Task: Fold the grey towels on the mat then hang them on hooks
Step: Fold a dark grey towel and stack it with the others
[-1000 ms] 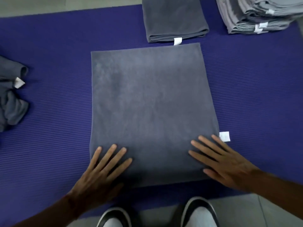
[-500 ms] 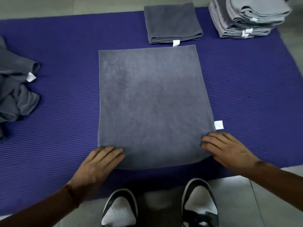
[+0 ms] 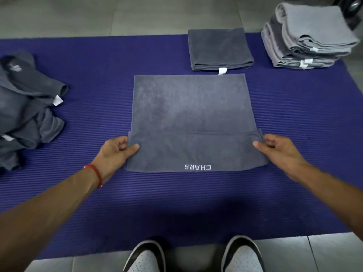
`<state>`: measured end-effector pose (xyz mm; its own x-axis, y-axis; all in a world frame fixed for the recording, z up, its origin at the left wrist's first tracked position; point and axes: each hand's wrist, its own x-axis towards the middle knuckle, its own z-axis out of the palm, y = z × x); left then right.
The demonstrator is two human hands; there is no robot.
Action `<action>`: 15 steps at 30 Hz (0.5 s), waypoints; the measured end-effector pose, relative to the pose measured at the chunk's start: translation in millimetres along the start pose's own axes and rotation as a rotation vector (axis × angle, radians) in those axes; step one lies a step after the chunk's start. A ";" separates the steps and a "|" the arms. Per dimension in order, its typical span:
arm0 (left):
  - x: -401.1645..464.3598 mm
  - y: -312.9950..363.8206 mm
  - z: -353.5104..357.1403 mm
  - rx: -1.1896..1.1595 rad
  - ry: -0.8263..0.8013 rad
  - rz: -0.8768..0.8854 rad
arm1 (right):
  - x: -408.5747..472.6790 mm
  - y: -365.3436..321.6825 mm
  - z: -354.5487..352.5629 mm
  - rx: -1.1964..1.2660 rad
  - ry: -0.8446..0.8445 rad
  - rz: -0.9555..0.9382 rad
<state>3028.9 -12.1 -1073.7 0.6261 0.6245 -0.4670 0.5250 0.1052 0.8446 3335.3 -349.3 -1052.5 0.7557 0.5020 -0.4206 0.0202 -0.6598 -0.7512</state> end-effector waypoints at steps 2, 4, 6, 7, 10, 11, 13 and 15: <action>-5.0 -1.1 -4.4 0.082 0.010 0.051 | 1.8 3.0 -2.5 -0.061 0.002 -0.044; -11.3 -1.2 -7.6 0.112 0.022 0.101 | 2.1 1.9 -6.0 -0.110 0.062 -0.141; -18.3 -0.7 -7.8 0.144 0.040 0.146 | -0.7 -1.0 -6.6 -0.191 0.101 -0.248; -22.8 -0.7 -6.9 0.154 0.054 0.165 | -4.2 -2.4 -6.5 -0.259 0.095 -0.280; -41.2 -2.0 -4.2 0.262 0.139 0.202 | -22.7 -2.0 -8.1 -0.397 0.072 -0.300; -49.0 -5.0 -3.8 0.302 0.179 0.201 | -31.0 0.6 -8.6 -0.406 0.075 -0.300; -71.7 -13.0 0.6 0.346 0.222 0.211 | -50.8 10.5 -7.4 -0.398 0.063 -0.262; -101.1 -22.3 9.4 0.392 0.265 0.214 | -72.9 24.3 -2.1 -0.385 0.027 -0.168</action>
<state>2959.3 -84.8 -1047.7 0.6026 0.7799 -0.1691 0.6094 -0.3128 0.7286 3282.1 -403.1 -1039.0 0.7375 0.6094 -0.2910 0.3841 -0.7330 -0.5613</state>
